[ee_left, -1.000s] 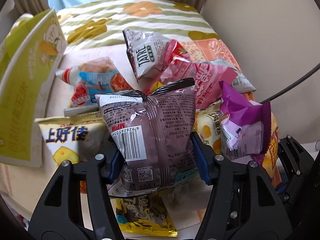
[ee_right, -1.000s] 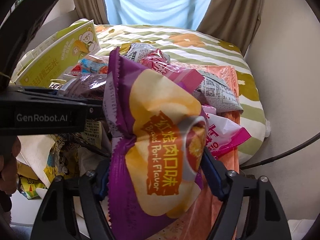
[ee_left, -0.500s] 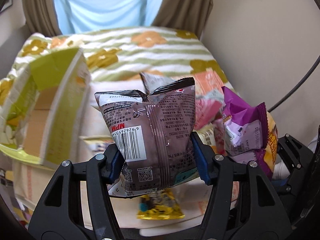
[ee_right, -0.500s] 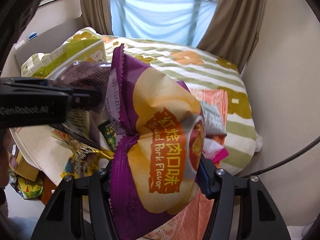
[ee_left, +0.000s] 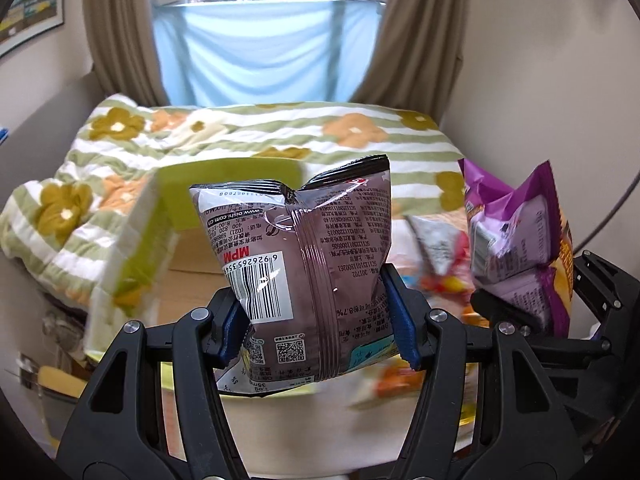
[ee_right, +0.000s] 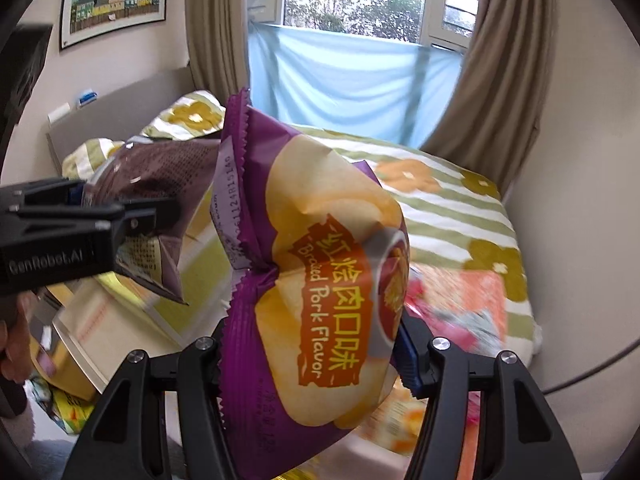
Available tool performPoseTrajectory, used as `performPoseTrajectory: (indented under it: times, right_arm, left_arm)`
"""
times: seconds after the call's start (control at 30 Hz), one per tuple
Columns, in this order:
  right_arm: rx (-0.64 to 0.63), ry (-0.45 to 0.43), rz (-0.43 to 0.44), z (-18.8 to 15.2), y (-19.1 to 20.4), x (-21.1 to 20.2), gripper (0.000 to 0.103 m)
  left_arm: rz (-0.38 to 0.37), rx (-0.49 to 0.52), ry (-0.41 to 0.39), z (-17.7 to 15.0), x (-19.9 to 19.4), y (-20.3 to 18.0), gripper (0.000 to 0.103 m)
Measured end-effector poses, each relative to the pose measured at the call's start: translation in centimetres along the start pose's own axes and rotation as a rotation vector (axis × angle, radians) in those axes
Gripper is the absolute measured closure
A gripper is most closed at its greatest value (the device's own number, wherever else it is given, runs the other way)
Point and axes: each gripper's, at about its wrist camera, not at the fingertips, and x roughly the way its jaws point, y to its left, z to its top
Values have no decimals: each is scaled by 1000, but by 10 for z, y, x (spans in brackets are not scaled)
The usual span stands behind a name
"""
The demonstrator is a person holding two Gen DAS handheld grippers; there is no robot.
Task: Organize snacks
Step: 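Carry both bags over the cardboard box and open both tools to drop them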
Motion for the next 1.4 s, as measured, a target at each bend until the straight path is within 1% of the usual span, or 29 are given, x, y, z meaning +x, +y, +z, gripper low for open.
performPoseTrajectory:
  times: [0.13, 0.23, 0.3, 0.37, 0.47, 0.5, 0.57, 0.63, 0.7, 0.77, 0.87, 1.0, 1.1, 1.27, 1.3, 1.33, 1.37, 1.4]
  right_arm:
    - [14, 0, 34, 30, 46, 21, 47]
    - [34, 26, 56, 46, 74, 38, 47]
    - [61, 50, 61, 53, 91, 51, 47]
    - [83, 63, 51, 53, 105, 56, 47]
    - [111, 105, 37, 54, 119, 77, 47]
    - [126, 117, 40, 56, 122, 84, 47]
    - [112, 126, -6, 60, 128, 90, 47]
    - [119, 130, -26, 64, 131, 89, 47]
    - [135, 117, -12, 70, 130, 86, 47]
    - [121, 116, -12, 74, 133, 83, 47]
    - [114, 118, 29, 74, 132, 85, 47]
    - [91, 113, 26, 76, 136, 86, 47]
    - [78, 89, 31, 82, 135, 84, 47]
    - [64, 76, 33, 85, 135, 86, 47]
    - [63, 71, 33, 85, 134, 84, 47]
    - [54, 63, 33, 87, 135, 82, 47]
    - [43, 59, 31, 87, 136, 81, 47]
    - [36, 57, 31, 88, 137, 81, 47]
  left_arm:
    - [24, -10, 29, 3, 5, 58, 46]
    - [18, -17, 88, 3, 22, 103, 46]
    - [14, -12, 123, -1, 34, 124, 46]
    - [10, 2, 160, -6, 47, 141, 46]
    - [-1, 27, 213, -15, 69, 154, 46]
    - [-3, 32, 225, -18, 75, 154, 46]
    - [-13, 38, 253, -20, 87, 155, 46]
    - [-20, 49, 263, -21, 93, 154, 46]
    - [-15, 72, 267, -22, 99, 152, 46]
    - [-11, 81, 275, -24, 104, 148, 46]
    - [-4, 78, 291, -26, 110, 146, 46]
    - [25, 97, 302, -30, 113, 141, 46]
    - [30, 79, 309, -32, 117, 142, 46]
    - [34, 49, 309, -31, 117, 144, 44]
    - [34, 41, 312, -31, 117, 144, 42]
    - [37, 36, 315, -30, 117, 146, 31]
    - [46, 32, 319, -29, 117, 146, 22]
    - [51, 29, 315, -28, 116, 146, 9]
